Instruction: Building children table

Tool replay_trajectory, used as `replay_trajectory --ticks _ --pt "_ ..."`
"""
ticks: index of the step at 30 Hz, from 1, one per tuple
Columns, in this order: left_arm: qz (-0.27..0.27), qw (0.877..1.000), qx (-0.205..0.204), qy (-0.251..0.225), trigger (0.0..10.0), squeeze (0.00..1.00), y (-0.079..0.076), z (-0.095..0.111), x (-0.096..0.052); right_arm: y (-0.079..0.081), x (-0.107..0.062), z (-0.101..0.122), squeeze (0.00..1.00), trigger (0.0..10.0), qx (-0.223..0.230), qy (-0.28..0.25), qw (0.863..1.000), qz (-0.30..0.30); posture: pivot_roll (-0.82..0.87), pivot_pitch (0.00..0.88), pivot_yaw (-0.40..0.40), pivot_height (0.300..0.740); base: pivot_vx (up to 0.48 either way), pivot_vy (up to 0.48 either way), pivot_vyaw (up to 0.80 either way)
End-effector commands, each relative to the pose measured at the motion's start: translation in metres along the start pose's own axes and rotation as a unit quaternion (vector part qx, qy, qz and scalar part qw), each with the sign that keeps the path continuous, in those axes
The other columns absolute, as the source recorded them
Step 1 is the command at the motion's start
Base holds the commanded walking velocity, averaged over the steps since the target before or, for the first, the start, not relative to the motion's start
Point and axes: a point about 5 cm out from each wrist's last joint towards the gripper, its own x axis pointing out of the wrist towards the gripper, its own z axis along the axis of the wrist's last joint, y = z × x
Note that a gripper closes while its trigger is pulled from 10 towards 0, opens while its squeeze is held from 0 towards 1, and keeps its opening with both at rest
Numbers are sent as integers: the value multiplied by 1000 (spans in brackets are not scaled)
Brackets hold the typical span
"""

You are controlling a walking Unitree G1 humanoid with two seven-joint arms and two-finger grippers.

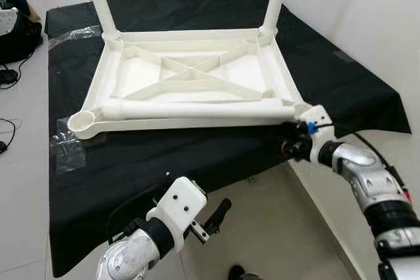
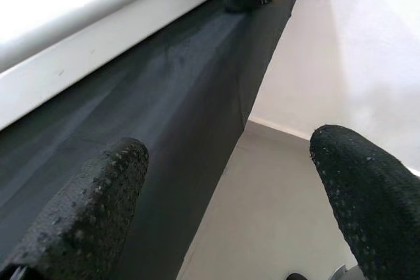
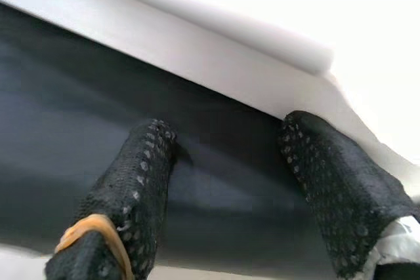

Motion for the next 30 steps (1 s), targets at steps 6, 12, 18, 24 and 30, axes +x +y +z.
replay_trajectory --ticks 6,12,18,24,30 --pt "-2 1000 6 10 10000 0 -2 -4 -2 -14 2 -13 0 10000 17 30 994 -104 80 239 -44 740 0 0 0" --pt "0 1000 7 10 10000 0 -1 -4 -2 -18 10 -14 0 10000 33 47 984 -169 83 230 -47 740 0 0 0" --pt "1 1000 9 9 10000 0 -1 -4 -1 -15 16 -11 0 10000 41 51 977 -204 80 226 -48 740 0 0 0" --pt "3 1000 12 5 10000 0 1 -2 2 -13 20 -8 0 10000 51 40 970 -234 86 216 -49 740 0 0 0" --pt "15 999 23 -22 10000 0 12 9 10 -33 6 18 0 10000 25 -45 949 -312 80 205 -49 740 0 0 0"
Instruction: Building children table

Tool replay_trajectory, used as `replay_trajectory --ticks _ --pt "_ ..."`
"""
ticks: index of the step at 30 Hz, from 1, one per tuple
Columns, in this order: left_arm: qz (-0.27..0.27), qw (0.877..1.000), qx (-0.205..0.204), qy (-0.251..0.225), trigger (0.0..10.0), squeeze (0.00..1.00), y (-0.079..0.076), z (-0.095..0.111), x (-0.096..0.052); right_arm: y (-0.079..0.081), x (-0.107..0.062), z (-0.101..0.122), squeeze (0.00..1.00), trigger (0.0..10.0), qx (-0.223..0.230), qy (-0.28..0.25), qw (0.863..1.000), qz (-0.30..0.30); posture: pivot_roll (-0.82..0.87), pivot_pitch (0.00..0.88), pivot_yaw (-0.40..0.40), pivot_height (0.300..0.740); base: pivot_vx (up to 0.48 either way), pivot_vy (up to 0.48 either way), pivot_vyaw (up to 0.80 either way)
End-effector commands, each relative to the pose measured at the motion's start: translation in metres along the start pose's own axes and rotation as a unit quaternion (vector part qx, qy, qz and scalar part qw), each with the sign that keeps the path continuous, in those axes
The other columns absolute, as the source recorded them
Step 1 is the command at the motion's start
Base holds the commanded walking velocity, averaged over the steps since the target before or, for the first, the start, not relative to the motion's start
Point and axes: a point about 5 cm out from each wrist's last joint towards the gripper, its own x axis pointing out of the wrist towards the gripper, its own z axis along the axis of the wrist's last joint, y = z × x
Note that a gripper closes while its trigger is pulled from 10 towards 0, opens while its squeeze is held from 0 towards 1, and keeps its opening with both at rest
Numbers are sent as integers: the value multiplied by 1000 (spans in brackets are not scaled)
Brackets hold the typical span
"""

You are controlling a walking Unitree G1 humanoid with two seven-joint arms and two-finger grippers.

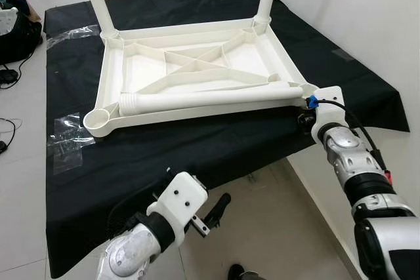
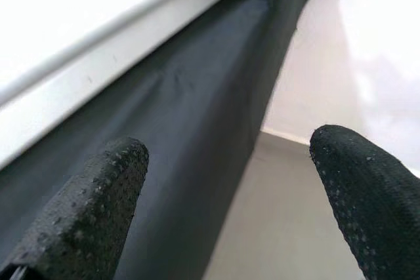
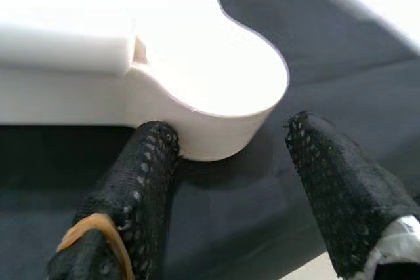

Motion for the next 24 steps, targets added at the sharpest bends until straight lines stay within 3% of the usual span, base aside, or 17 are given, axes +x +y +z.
replay_trajectory --ticks 1,6,9,14,15,16,17,19,24 --pt "0 1000 -2 4 10000 0 1 -3 2 -23 -3 4 0 10000 -13 -16 997 -73 72 197 -44 740 0 0 0" --pt "-1 1000 2 -3 10000 0 3 -1 7 -36 -8 -1 0 10000 -28 -7 991 -132 70 194 -41 740 0 0 0" --pt "4 1000 12 -7 10000 0 9 0 10 -40 -12 6 0 10000 -24 -39 985 -166 71 186 -39 740 0 0 0" --pt "12 1000 21 -8 10000 0 16 1 11 -34 -12 13 0 10000 5 -65 986 -152 76 185 -42 740 0 0 0" --pt "15 1000 24 -8 10000 0 18 2 11 -31 -12 16 0 10000 19 -75 987 -142 75 184 -43 740 0 0 0" --pt "26 999 39 2 10000 0 29 -1 11 -15 -13 24 0 10000 49 -106 989 -92 80 178 -43 740 0 0 0" --pt "26 999 39 2 10000 0 29 -1 11 -15 -13 24 0 10000 49 -106 989 -92 80 178 -43 740 0 0 0" --pt "36 997 62 19 10000 0 47 -6 9 8 -16 34 0 10000 73 -137 987 -28 82 175 -43 740 0 0 0" --pt "51 994 87 43 10000 0 70 -13 5 18 -20 41 0 10000 80 -147 986 -15 84 168 -45 740 0 0 0"
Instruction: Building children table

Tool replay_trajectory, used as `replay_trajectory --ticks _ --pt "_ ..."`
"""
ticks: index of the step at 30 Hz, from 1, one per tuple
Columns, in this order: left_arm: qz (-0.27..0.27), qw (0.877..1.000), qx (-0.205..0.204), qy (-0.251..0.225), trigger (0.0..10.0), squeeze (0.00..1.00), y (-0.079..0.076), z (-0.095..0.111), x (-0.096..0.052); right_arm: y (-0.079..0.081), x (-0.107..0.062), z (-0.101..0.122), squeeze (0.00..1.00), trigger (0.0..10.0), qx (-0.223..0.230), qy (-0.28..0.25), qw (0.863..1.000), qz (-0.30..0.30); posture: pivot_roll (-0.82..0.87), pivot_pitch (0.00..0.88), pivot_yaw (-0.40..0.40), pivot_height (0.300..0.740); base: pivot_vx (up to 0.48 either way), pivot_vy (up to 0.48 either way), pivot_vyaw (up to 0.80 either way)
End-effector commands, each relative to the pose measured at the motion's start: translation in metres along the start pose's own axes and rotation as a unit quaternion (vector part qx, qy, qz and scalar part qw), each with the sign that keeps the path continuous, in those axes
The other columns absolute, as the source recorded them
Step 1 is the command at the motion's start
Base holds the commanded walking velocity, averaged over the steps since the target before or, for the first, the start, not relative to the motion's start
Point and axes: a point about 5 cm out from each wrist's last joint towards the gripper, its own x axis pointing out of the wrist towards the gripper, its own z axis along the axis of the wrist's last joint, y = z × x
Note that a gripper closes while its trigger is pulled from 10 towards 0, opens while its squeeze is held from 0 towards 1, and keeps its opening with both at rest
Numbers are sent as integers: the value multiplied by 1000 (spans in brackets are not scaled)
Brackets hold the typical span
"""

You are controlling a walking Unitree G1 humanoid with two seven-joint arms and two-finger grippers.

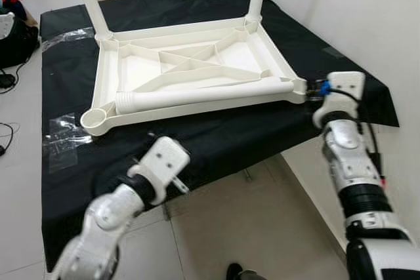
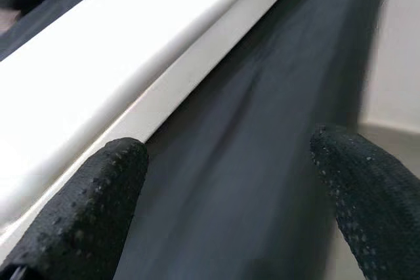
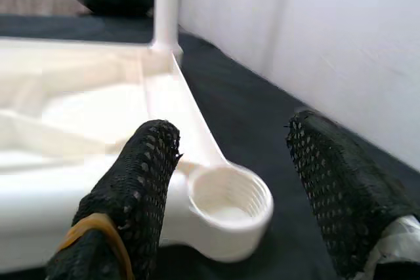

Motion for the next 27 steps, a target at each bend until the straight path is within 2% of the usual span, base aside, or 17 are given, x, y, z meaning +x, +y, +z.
replay_trajectory --ticks 1,2,4,7,9,10,11,12,13,14,16,17,18,20,22,25,27 --pt "2 1000 6 11 10000 0 8 -7 -1 4 -3 -1 0 10000 19 6 1000 7 84 167 -46 740 0 0 0" --pt "2 1000 6 11 10000 0 8 -7 -1 4 -3 -1 0 10000 19 6 1000 7 84 167 -46 740 0 0 0" --pt "19 1000 16 5 10000 0 19 -6 0 17 -5 12 0 10000 39 -21 998 43 80 166 -44 740 0 0 0" --pt "25 1000 19 0 10000 0 20 -4 1 24 -6 20 0 10000 45 -38 996 65 78 162 -45 740 0 0 0" --pt "25 1000 16 -9 10000 0 14 0 3 42 -8 38 0 10000 71 -64 985 144 75 151 -46 740 0 0 0" --pt "25 1000 16 -9 10000 0 14 0 3 42 -8 38 0 10000 71 -64 985 144 75 151 -46 740 0 0 0" --pt "23 1000 14 -11 10000 0 12 0 4 47 -8 40 0 10000 67 -64 981 173 78 150 -45 740 0 0 0" --pt "21 1000 10 -12 10000 0 10 0 4 52 -9 40 0 10000 59 -58 977 198 80 148 -46 740 0 0 0" --pt "21 1000 10 -12 10000 0 10 0 4 52 -9 40 0 10000 59 -58 977 198 80 148 -46 740 0 0 0" --pt "16 1000 8 -14 10000 0 7 1 5 58 -9 36 0 10000 31 -39 972 228 77 140 -44 740 0 0 0" --pt "16 1000 8 -14 10000 0 7 1 5 58 -9 36 0 10000 31 -39 972 228 77 140 -44 740 0 0 0" --pt "12 1000 7 -16 10000 0 5 0 5 62 -9 34 0 10000 11 -26 969 245 77 140 -44 740 0 0 0" --pt "12 1000 7 -16 10000 0 5 0 5 62 -9 34 0 10000 11 -26 969 245 77 140 -44 740 0 0 0" --pt "-15 1000 -12 -20 10000 0 -9 1 7 73 3 33 0 10000 -12 7 962 274 65 129 -53 740 0 0 0" --pt "-15 1000 -12 -20 10000 0 -9 1 7 73 3 33 0 10000 -12 7 962 274 65 129 -53 740 0 0 0" --pt "-41 998 -34 -24 10000 0 -27 3 9 96 17 45 0 10000 -23 33 935 353 65 131 -76 740 0 0 0" --pt "-41 998 -34 -24 10000 0 -27 3 9 96 17 45 0 10000 -23 33 935 353 65 131 -76 740 0 0 0"
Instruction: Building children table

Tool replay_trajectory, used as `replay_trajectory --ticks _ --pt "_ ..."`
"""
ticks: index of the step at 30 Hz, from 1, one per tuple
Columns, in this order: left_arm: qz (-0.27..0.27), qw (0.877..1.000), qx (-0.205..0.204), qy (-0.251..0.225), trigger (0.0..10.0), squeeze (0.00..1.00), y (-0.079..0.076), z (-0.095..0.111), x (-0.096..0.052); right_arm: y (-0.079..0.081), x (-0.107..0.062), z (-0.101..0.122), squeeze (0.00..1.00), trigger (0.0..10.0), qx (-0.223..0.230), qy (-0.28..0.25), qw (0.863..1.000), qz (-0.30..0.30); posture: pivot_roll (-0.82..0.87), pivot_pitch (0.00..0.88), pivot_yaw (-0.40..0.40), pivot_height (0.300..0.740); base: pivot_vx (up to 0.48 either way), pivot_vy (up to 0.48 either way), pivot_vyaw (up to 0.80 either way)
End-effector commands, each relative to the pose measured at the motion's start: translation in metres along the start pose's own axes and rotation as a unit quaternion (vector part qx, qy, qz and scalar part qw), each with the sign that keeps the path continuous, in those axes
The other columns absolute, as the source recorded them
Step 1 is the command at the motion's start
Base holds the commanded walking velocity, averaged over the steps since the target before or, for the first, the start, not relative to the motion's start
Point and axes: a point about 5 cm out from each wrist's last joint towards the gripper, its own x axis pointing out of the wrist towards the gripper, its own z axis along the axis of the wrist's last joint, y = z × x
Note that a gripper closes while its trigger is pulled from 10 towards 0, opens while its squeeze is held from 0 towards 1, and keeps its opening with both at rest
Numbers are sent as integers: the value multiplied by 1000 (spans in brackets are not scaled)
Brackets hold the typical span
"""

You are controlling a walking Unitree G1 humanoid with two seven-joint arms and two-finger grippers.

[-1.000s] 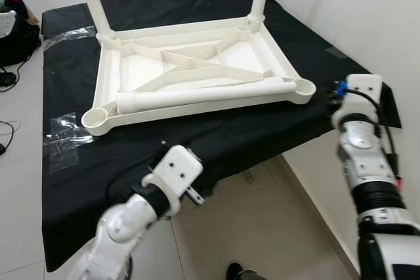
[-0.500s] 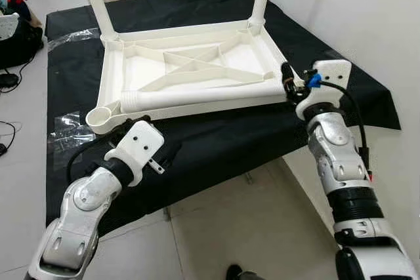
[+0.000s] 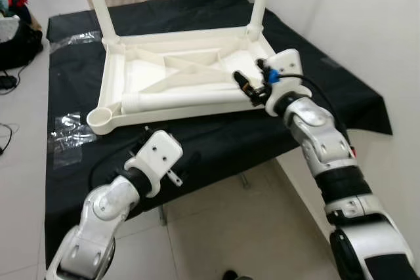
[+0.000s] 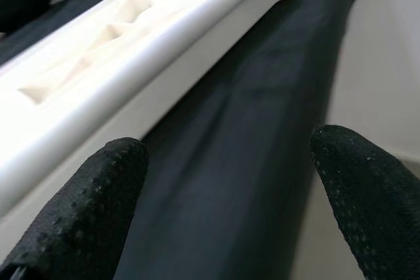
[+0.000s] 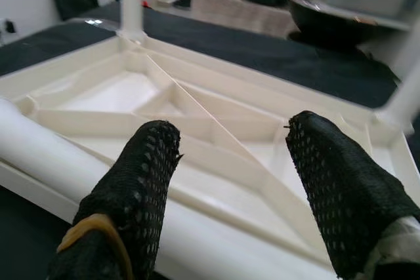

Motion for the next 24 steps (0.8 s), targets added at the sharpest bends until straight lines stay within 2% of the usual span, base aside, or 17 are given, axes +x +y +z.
replay_trajectory --ticks 1,4,5,9,11,12,13,14,16,17,18,19,21,24 --pt "-13 1000 -9 2 10000 0 -6 0 -2 8 6 -6 0 10000 -3 25 999 36 65 130 -77 740 0 0 0" --pt "-26 1000 -14 3 10000 0 -11 0 -3 13 13 -1 0 10000 -11 29 998 60 64 137 -90 740 0 0 0" --pt "-38 999 -17 4 10000 0 -16 0 -4 18 21 6 0 10000 -31 28 996 80 65 141 -95 740 0 0 0" --pt "-46 999 -1 13 10000 0 -17 -2 -6 17 30 21 0 10000 -25 14 997 68 76 136 -114 740 0 0 0" --pt "-46 999 -1 13 10000 0 -17 -2 -6 17 30 21 0 10000 -25 14 997 68 76 136 -114 740 0 0 0" --pt "-47 999 22 15 10000 0 -8 -2 -4 12 31 24 0 10000 1 -1 999 37 91 135 -113 740 0 0 0" --pt "-52 997 49 17 10000 0 9 -2 0 7 27 21 0 10000 45 -18 999 -8 89 129 -94 740 0 0 0" --pt "-52 997 49 17 10000 0 9 -2 0 7 27 21 0 10000 45 -18 999 -8 89 129 -94 740 0 0 0" --pt "-62 994 92 19 10000 0 40 -1 7 -3 15 11 0 10000 87 -40 992 -82 85 126 -78 740 0 0 0" --pt "-62 994 92 19 10000 0 40 -1 7 -3 15 11 0 10000 87 -40 992 -82 85 126 -78 740 0 0 0" --pt "-63 992 109 22 10000 0 53 0 10 -7 9 5 0 10000 95 -44 989 -106 81 123 -65 740 0 0 0" --pt "-63 992 109 22 10000 0 53 0 10 -7 9 5 0 10000 95 -44 989 -106 81 123 -65 740 0 0 0" --pt "-41 990 134 20 10000 0 81 1 18 -14 -9 -9 0 10000 108 -45 982 -150 74 123 -40 740 0 0 -400" --pt "-41 990 134 20 10000 0 81 1 18 -14 -9 -9 0 10000 108 -45 982 -150 74 123 -40 740 0 0 -800"
